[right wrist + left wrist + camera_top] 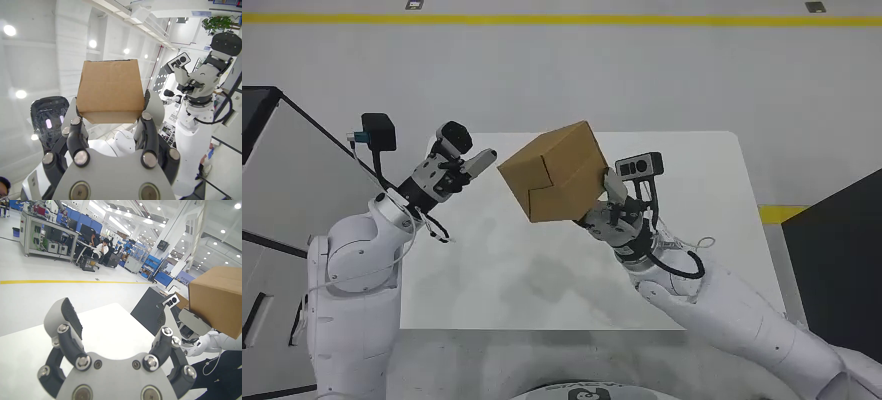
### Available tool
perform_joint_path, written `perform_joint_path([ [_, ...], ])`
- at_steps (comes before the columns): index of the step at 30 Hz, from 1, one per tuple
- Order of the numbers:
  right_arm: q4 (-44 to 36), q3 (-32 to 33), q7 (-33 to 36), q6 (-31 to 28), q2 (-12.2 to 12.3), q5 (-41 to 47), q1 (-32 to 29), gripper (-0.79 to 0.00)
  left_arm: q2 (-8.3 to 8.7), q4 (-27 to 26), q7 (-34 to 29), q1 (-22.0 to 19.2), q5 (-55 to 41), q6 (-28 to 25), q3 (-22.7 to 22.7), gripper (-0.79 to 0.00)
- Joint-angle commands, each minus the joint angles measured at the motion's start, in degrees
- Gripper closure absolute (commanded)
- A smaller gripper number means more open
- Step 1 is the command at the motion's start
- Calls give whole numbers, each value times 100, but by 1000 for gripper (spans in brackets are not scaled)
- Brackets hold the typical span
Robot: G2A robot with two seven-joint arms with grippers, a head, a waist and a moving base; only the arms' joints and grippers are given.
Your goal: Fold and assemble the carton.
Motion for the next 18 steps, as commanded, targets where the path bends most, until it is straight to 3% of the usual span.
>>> perform_joint_path([
  [1,40,53,112,-33,-31,143,-33,0,0,0,0,0,0,0,0,-785],
  [8,-89,112,956,57,-178,1157,-158,0,0,0,0,0,0,0,0,-785],
  [15,-89,123,976,98,-186,1200,-170,0,0,0,0,0,0,0,0,-785],
  [18,-351,151,1028,291,-238,1678,-325,0,0,0,0,0,0,0,0,-785],
])
